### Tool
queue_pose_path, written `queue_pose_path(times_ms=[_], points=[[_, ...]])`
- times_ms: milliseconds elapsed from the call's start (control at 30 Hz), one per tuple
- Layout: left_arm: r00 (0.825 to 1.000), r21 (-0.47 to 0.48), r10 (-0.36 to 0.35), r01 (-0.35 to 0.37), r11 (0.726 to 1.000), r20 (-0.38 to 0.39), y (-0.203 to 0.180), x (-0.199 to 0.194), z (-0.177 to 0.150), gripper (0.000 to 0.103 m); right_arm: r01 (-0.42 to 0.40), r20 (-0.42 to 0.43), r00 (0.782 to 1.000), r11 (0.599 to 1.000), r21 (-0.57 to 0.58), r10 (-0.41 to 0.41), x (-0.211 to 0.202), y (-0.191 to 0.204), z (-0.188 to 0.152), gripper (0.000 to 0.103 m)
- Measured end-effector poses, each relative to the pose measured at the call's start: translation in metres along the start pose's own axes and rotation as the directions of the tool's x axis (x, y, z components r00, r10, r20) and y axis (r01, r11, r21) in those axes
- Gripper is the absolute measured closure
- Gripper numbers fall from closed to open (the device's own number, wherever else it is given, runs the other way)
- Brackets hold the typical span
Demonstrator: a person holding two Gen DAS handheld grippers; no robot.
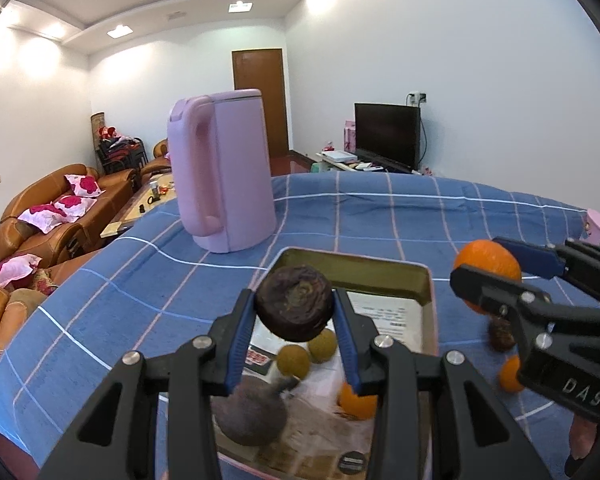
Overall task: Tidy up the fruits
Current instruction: 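Carry the orange in the right tool while the left tool carries the brown fruit over the tin, then open the right tool over the tin while the left tool releases the brown fruit there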
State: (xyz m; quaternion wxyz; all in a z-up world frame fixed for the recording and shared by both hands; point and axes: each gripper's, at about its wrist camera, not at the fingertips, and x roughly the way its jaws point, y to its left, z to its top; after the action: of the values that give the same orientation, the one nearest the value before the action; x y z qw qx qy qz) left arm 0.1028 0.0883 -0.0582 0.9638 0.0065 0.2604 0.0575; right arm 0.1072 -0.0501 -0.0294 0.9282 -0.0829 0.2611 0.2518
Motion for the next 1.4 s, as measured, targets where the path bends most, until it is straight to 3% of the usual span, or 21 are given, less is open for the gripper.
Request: queue_pose_path(times_ms=[633,1400], points=[[0.996,0.002,0.028,-0.028,1.000,-0.089,0.025,0.037,0.010,0.062,-0.034,-0.086,0.996,0.999,0.001,0.034,0.057,0.017,-0.003,0.055],[0.986,0.054,0.040,-0.032,0.998,-0.161,0.017,0.056,0.008,0.062,-0.025,-0.137,0.990,0.999,-0.041,0.019,0.076,0.025,-0.009,0.055]])
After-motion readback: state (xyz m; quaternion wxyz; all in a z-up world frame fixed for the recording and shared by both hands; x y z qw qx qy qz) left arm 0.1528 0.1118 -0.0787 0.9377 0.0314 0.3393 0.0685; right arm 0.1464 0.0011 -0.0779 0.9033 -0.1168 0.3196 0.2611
